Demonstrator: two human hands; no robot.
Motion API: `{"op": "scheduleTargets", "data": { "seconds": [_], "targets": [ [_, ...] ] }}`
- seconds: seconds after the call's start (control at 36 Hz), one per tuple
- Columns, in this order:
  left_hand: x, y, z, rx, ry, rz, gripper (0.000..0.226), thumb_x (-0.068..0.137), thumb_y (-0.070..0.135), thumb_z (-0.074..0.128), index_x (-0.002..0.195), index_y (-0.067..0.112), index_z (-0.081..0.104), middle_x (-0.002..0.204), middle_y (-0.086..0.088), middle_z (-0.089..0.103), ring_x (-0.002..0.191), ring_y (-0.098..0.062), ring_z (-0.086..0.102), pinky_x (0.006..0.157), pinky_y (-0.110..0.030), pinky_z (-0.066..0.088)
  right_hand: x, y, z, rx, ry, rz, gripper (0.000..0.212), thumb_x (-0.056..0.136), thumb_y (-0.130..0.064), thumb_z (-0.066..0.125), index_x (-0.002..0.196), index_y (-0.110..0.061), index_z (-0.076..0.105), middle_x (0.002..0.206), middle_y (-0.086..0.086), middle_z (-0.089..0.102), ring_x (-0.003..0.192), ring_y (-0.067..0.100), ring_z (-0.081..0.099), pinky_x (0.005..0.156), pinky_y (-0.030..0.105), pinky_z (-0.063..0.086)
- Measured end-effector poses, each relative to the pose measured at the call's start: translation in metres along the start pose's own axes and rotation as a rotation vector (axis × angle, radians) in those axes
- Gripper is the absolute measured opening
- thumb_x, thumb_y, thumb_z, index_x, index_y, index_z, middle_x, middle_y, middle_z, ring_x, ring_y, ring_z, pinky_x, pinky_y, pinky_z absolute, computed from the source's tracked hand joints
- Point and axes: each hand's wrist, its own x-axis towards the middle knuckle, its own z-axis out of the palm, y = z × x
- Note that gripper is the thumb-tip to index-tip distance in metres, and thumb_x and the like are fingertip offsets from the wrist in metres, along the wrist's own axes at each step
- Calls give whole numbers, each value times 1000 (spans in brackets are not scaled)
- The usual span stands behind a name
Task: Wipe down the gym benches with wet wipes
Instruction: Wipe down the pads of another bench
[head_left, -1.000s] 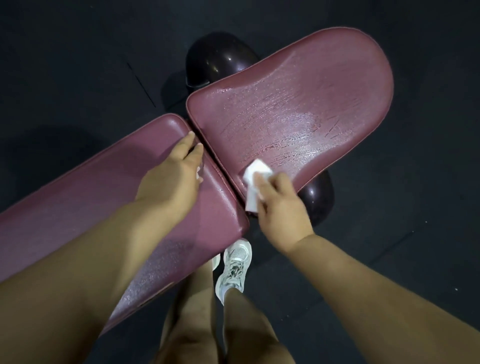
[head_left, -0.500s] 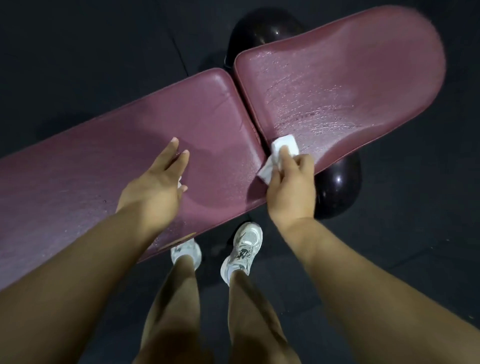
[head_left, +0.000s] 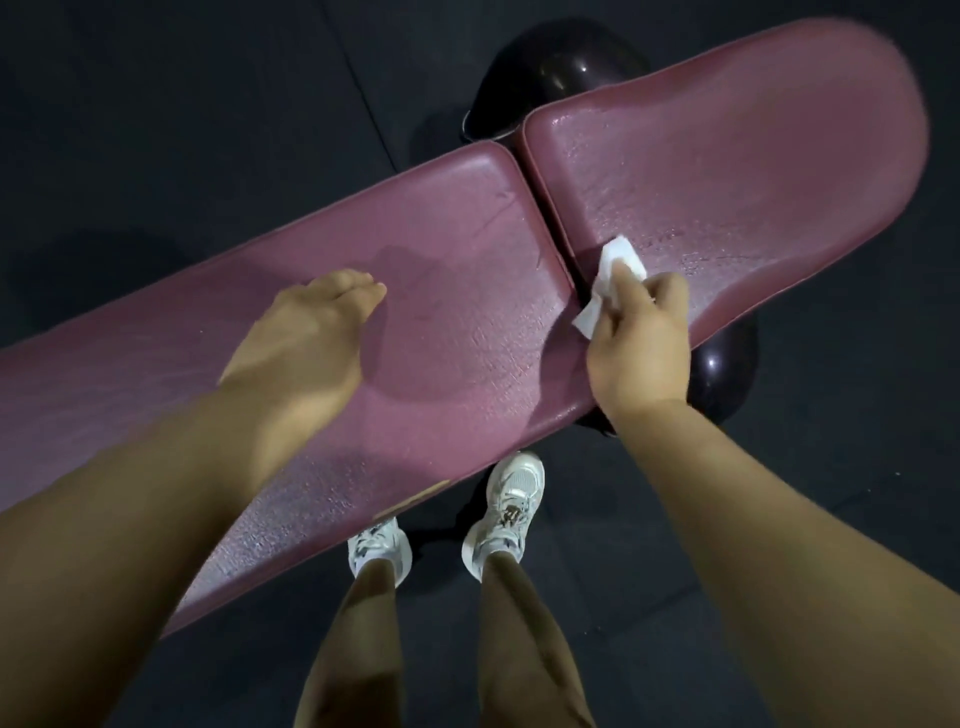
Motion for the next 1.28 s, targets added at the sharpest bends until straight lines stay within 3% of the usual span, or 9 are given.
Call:
{"op": "scheduleTargets", "data": {
  "seconds": [0.08, 0.28, 0.44, 0.56, 0.78, 0.86, 0.97, 1.06, 1.28],
  "targets": [
    [5, -9, -9, -23, 1, -1, 49, 91, 0, 36, 135, 17, 49, 137, 0, 50, 122, -22, 49, 102, -39, 41, -15, -30, 17, -44, -30, -21, 41, 88, -8, 45, 128, -8, 54, 117, 17, 44, 83, 36, 53, 79, 41, 45],
    [7, -18, -27, 46, -3, -36, 33, 96, 32, 47, 120, 12, 57, 113, -12, 60, 104, -34, 56, 86, -44, 48, -46, -70, 39, -161, -560, -939, 21, 102, -41, 32, 94, -23, 41, 85, -2, 50, 83, 24, 51, 70, 31, 33],
    [2, -30, -39, -2, -45, -134, 44, 86, 53, 53, 68, 13, 48, 69, -3, 50, 62, -19, 49, 54, -31, 34, 38, -53, 14, -125, -115, -210, 35, 88, -8, 52, 123, -9, 54, 117, 17, 42, 78, 34, 52, 79, 41, 48],
    [-1, -39, -36, 45, -23, -162, 39, 94, 44, 45, 71, 13, 48, 70, -2, 49, 68, -26, 52, 58, -31, 35, 43, -78, 23, -62, -36, 13, 35, 91, -6, 45, 125, -8, 51, 122, 12, 38, 79, 27, 49, 88, 35, 44],
    [-6, -52, -32, -35, 32, -144, 40, 92, 5, 45, 131, 10, 49, 127, -16, 48, 100, -34, 56, 83, -43, 49, -15, -112, 47, -186, -580, -1002, 20, 95, -23, 46, 106, -25, 63, 84, 1, 56, 74, 25, 59, 58, 23, 29],
    [-10, -62, -30, -137, 50, -179, 41, 91, 2, 46, 129, 15, 49, 136, -7, 38, 108, -18, 50, 94, -40, 45, 26, -108, 34, -201, -442, -791, 15, 96, -32, 50, 100, -44, 57, 89, -6, 62, 83, 8, 58, 65, 23, 34],
    [-9, -78, -26, 7, -27, -79, 62, 90, -5, 41, 147, 15, 27, 158, -1, 9, 145, -18, 5, 118, -37, 18, 79, -107, 29, -204, -90, -118, 32, 90, -8, 43, 121, -9, 52, 124, 16, 42, 93, 32, 51, 76, 31, 40],
    [-10, -83, -23, 68, -122, -78, 69, 90, -7, 39, 150, 18, 15, 157, 6, -9, 145, -15, -6, 118, -35, 16, 81, -122, 44, -239, -62, -8, 34, 87, -7, 46, 121, -9, 51, 127, 14, 38, 94, 28, 49, 85, 30, 43],
    [-13, -79, -30, -12, -203, -93, 75, 89, -8, 32, 150, 26, 5, 150, 16, -23, 143, -7, -15, 116, -30, 12, 2, -160, 74, -230, -602, -946, 53, 91, -9, 50, 142, -16, 38, 125, 11, 43, 98, 28, 50, 71, 31, 32]
  ]
}}
